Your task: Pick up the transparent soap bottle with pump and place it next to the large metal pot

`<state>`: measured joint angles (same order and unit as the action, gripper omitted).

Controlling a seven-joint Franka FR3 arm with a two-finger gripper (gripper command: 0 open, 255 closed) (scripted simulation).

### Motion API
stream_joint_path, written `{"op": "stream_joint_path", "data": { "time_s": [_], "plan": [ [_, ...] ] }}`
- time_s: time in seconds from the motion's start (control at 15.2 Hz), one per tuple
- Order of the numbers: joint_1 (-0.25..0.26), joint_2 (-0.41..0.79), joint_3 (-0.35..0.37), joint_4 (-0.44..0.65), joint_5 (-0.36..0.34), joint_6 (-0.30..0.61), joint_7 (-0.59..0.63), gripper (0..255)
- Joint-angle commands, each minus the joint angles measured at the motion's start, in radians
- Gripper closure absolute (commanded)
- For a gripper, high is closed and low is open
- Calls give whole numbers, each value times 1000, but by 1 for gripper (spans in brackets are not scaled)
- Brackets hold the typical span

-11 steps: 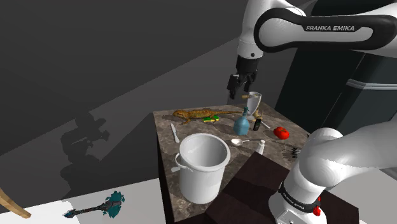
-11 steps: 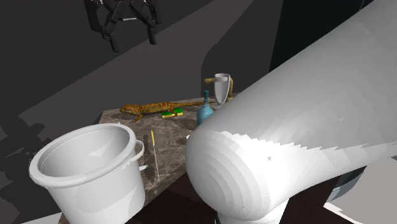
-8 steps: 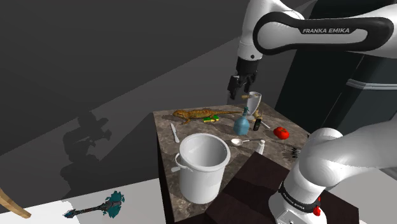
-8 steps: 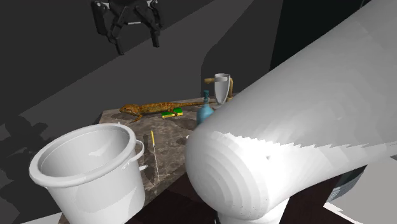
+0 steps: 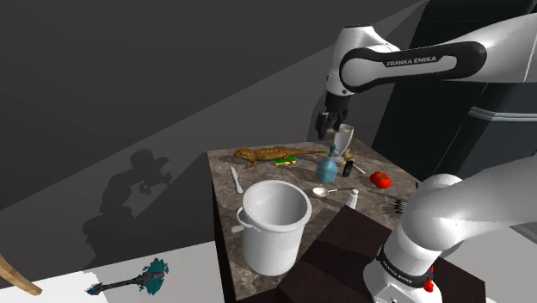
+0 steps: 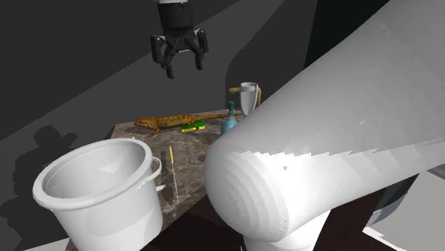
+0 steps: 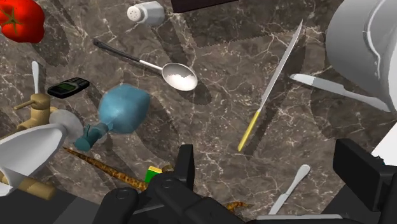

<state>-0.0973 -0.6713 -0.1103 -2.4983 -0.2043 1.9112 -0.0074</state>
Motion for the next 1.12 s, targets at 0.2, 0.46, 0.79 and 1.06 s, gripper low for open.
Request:
{"op": "stream_joint_path", "data": {
  "time_s": [0.2,0.46,0.79,1.06],
  "plan": [
    [-37,96,-97,-6,-49,124,-95,0],
    [-58,198,-176,12,-72,225,-173,0],
    [-71,351,-274,64,-64,346,-283,0],
    [-73,490,-348,128,-15,433,-389,0]
  ]
}}
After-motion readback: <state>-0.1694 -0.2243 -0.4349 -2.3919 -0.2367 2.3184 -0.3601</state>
